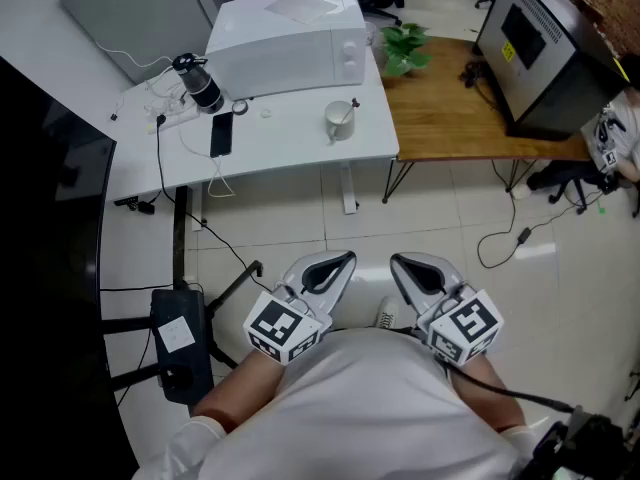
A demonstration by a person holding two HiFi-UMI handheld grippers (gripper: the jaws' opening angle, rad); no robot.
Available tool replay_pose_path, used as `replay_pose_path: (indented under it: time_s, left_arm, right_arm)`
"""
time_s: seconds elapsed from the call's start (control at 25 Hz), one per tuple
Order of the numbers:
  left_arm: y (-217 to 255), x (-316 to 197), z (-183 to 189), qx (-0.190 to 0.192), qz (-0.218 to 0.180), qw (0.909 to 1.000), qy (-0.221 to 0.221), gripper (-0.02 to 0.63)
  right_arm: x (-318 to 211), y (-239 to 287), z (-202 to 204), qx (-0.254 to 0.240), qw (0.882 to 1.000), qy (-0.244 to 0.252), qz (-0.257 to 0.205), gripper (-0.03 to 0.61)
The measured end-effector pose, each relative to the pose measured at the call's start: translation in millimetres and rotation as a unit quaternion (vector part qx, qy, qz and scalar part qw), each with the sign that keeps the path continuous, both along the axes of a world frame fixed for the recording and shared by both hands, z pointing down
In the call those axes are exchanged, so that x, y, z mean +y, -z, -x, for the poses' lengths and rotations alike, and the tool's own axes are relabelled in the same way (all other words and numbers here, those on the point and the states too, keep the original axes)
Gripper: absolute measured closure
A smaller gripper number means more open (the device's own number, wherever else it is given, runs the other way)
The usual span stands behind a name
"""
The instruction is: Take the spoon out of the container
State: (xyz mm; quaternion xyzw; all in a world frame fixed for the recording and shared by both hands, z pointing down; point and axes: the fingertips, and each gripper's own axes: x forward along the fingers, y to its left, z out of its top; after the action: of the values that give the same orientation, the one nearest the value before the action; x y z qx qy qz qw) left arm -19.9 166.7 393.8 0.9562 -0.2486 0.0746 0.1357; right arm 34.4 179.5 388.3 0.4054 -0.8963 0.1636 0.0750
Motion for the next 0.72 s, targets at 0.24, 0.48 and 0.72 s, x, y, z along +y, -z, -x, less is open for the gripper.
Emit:
replay_pose_path:
  time_s: [0.24, 0.48, 0.72]
  left_arm:
    - [-2, -3, -10, -0.004, 0.002, 1.0000, 0.007, 0.611]
    - [-3, -13, -19, 0.001, 0.003, 0.9997, 0.023, 0.611]
    - [-6, -19, -37, 0.009, 0.011, 0.9989, 0.045, 0.611]
  right_arm:
    - [-5, 0, -13, -0.002, 1.000, 0.001, -0.002, 0.572]
    - [-14, 0, -22, -0.007, 1.000, 0.018, -0.007, 0.572]
    - [-19, 0, -45, -0.006, 0.999, 0.038, -0.013, 0.572]
